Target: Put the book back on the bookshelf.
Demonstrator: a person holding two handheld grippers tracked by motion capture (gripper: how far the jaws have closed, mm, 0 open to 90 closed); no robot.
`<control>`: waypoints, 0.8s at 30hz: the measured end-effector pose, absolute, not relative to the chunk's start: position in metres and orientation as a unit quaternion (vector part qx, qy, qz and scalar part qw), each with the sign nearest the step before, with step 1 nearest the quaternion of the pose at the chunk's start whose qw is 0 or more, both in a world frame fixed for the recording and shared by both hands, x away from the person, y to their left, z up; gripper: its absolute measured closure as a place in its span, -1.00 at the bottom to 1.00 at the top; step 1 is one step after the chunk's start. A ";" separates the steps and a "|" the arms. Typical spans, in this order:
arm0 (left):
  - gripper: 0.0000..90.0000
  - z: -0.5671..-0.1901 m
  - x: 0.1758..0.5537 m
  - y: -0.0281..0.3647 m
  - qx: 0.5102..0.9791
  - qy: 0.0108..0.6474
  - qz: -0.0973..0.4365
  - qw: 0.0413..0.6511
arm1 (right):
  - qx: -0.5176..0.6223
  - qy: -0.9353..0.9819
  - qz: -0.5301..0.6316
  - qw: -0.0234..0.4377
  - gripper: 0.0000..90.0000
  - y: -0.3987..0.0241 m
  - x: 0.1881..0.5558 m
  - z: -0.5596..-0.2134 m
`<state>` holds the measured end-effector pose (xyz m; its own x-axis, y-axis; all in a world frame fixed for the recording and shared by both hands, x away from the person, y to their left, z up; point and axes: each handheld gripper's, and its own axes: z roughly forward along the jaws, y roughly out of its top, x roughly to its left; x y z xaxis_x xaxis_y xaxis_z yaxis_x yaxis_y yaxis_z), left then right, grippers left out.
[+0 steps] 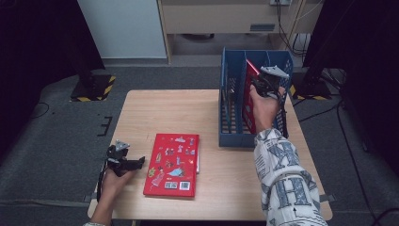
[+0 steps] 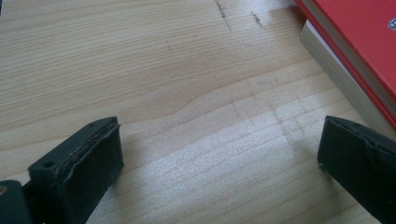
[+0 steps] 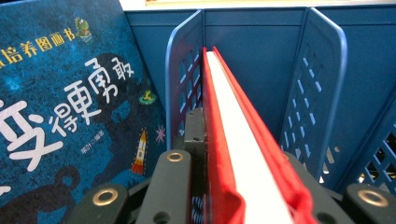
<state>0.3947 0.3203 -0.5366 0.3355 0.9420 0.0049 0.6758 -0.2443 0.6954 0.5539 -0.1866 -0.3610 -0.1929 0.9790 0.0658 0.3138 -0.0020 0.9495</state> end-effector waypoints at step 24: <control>-1.00 -0.537 0.395 0.320 0.757 0.535 0.219 0.305 | 0.529 0.648 0.438 0.330 0.71 -0.187 0.527 -0.363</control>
